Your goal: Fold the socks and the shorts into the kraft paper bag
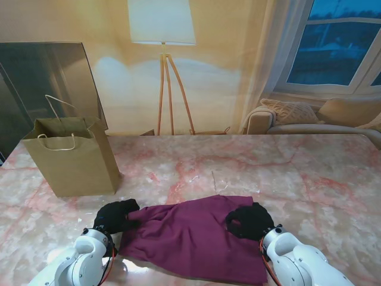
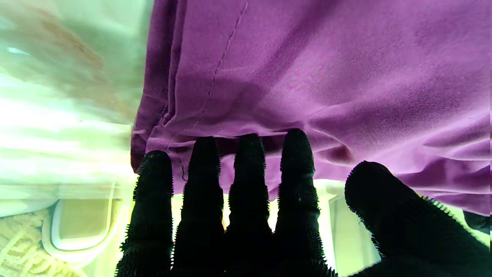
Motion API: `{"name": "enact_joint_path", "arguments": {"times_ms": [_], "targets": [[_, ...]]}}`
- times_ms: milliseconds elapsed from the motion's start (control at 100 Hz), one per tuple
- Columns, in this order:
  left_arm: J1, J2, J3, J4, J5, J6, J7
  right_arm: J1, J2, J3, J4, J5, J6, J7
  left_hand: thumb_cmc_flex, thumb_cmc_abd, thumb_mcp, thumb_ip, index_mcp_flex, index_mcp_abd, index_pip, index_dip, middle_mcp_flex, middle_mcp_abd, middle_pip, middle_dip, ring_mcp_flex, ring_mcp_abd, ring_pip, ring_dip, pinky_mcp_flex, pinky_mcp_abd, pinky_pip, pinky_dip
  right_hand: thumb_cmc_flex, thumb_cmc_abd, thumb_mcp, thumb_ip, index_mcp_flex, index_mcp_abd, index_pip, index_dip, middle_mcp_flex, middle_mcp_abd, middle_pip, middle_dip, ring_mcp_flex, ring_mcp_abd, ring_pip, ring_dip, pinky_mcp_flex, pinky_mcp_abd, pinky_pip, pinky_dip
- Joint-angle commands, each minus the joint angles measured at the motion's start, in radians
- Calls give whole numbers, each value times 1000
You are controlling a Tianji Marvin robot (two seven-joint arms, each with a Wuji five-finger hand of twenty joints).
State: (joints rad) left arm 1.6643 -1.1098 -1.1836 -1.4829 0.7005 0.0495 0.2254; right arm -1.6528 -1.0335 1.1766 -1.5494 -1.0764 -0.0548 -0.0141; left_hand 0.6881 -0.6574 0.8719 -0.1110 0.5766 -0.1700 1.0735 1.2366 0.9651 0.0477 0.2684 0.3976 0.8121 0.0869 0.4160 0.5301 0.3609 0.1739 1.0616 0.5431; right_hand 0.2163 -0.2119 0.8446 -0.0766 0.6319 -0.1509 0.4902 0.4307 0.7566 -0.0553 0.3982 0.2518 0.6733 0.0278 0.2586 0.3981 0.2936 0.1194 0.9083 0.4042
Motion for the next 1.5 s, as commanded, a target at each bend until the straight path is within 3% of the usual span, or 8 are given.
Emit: {"name": "enact_joint_path", "arguments": {"times_ms": [0,130,260,420,680,980,1250,1490], "targets": [[19,-21,2,11,-1,-4,20,-15,0,-16,19,-5,-4,13,34,19,170,54,89,-45,157,83,99,10,29,84,100,20,89,6,58,27,95,33,-21,-13,-22,25,4,-11,17,11,30,27,-33,-18,18,-10,-28,-8,1,6,-17,35],[35,-38,-15,-7,-59,-18,58,-13,1,-23,19,-3,-5,22,51,-56,199,30,90,-37,193,93,289,-34,7,280,228,12,229,92,157,45,230,36,-18,-9,-29,25,2,-14,17,11,27,27,-34,-18,17,-13,-29,-10,1,5,-19,34],[52,-56,-33,-28,-117,-32,99,-16,-1,-23,20,-2,-25,-4,58,-65,192,20,92,-23,198,103,320,-53,35,437,252,17,310,146,175,60,278,39,-15,-11,-24,26,5,-17,19,12,34,26,-32,-18,24,-17,-28,-11,6,3,-18,34],[78,-61,-65,-69,-145,-34,101,-30,-2,-11,5,-21,-55,-42,16,-44,224,61,92,-20,190,149,343,-49,114,507,273,31,409,199,192,71,325,45,-16,-16,-13,26,8,-18,21,12,34,20,-39,-21,28,-17,-28,-12,8,-2,-21,32],[133,-61,-134,-152,-160,-13,85,-34,-4,-14,9,-55,-149,-163,-32,-22,266,127,93,-27,175,203,353,-61,276,518,303,34,504,262,205,85,382,68,-18,-38,46,27,33,-41,43,16,78,11,-21,-14,71,-20,-9,-6,40,-18,-11,30],[216,-56,-213,-297,-176,38,32,22,12,-83,27,-56,-181,-58,-78,-14,275,195,105,-24,168,213,377,-79,382,451,373,12,554,255,286,76,448,58,-13,-48,37,1,66,-101,73,14,71,-2,-44,-24,57,-35,-28,-8,20,-17,-36,23],[248,-62,-214,-399,-267,100,-7,61,20,-143,50,-79,-135,-25,-65,-20,266,195,113,-9,153,202,380,-75,383,426,389,17,549,242,311,72,463,46,-12,-37,22,1,69,-100,81,2,69,-2,-48,-25,51,-36,-32,-10,12,-12,-45,25],[234,-61,-157,-487,-308,256,-57,80,25,-176,87,-91,-128,-34,-47,-25,240,153,114,12,121,167,390,-65,332,351,437,20,514,184,391,43,491,9,-11,-35,16,0,72,-100,86,-5,68,-4,-49,-26,52,-38,-32,-9,9,-9,-49,29]]}}
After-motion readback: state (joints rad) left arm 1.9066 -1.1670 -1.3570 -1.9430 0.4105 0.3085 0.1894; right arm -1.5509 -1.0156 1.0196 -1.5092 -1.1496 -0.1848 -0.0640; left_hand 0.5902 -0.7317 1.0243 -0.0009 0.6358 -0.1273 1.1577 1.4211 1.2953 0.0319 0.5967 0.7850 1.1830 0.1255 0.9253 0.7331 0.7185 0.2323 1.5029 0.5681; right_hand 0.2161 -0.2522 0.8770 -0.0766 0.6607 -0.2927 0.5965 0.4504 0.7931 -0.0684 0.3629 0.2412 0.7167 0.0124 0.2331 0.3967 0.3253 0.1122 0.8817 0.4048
